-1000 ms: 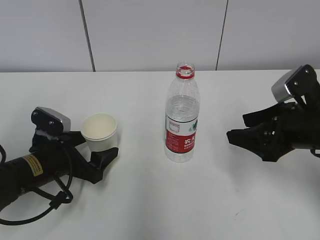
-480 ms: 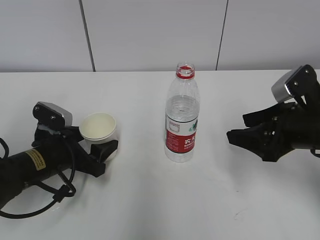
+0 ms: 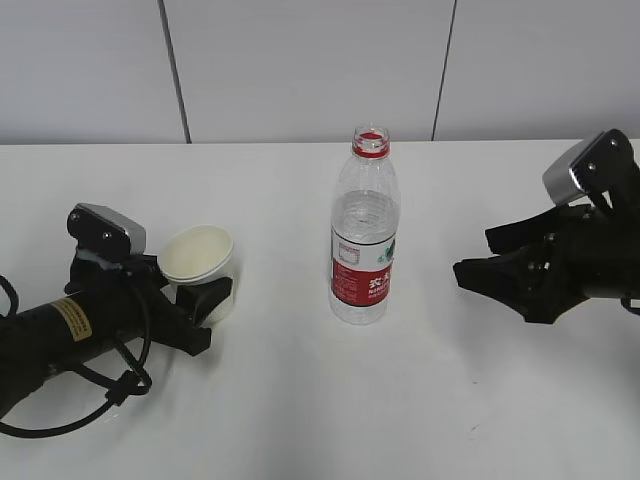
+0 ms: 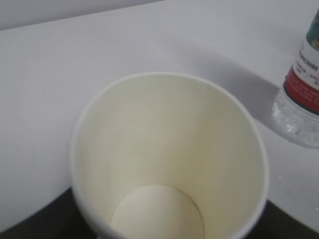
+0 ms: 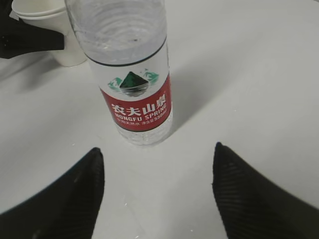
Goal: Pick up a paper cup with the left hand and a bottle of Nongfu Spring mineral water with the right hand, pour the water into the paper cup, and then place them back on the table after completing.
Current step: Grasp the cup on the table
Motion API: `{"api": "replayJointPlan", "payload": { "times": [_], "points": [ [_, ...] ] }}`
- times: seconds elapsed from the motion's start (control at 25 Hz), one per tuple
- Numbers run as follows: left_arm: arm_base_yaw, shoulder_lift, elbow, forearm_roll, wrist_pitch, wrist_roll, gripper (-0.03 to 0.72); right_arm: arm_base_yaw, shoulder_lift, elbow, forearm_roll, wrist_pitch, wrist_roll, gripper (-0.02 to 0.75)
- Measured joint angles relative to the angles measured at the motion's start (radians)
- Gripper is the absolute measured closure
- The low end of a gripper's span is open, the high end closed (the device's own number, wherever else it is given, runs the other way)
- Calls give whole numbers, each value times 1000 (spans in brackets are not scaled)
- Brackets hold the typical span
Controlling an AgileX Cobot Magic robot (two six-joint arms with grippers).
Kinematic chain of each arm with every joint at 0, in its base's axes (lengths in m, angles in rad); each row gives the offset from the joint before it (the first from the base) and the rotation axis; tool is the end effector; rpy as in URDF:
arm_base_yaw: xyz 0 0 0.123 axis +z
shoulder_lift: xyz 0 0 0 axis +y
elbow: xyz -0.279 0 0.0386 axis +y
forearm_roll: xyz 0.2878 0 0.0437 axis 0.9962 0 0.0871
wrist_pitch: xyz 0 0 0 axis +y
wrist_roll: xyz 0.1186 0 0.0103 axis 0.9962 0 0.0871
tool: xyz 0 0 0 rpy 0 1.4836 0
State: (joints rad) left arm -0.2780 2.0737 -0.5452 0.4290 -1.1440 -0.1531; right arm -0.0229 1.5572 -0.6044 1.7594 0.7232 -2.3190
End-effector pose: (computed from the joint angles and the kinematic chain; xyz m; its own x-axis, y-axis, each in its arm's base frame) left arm 0.3032 -0.1334 0.0270 -0.2949 0.1169 -0.9484 0.6084 0.7883 -0.0920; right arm 0.3079 0.0704 0.1349 -0.3374 -0.3560 -0.8715 -0.7293 0.6841 0.0030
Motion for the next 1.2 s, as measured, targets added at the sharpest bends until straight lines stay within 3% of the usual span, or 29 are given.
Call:
{"api": "replayJointPlan", "payload": {
  "times": [0.28,1.2],
  "points": [
    [0,0,-1,3,0,0,331,0,0,0,0,0,0,237],
    [0,0,-1,5,-1,0,342,0,0,0,0,0,0,237]
  ]
}}
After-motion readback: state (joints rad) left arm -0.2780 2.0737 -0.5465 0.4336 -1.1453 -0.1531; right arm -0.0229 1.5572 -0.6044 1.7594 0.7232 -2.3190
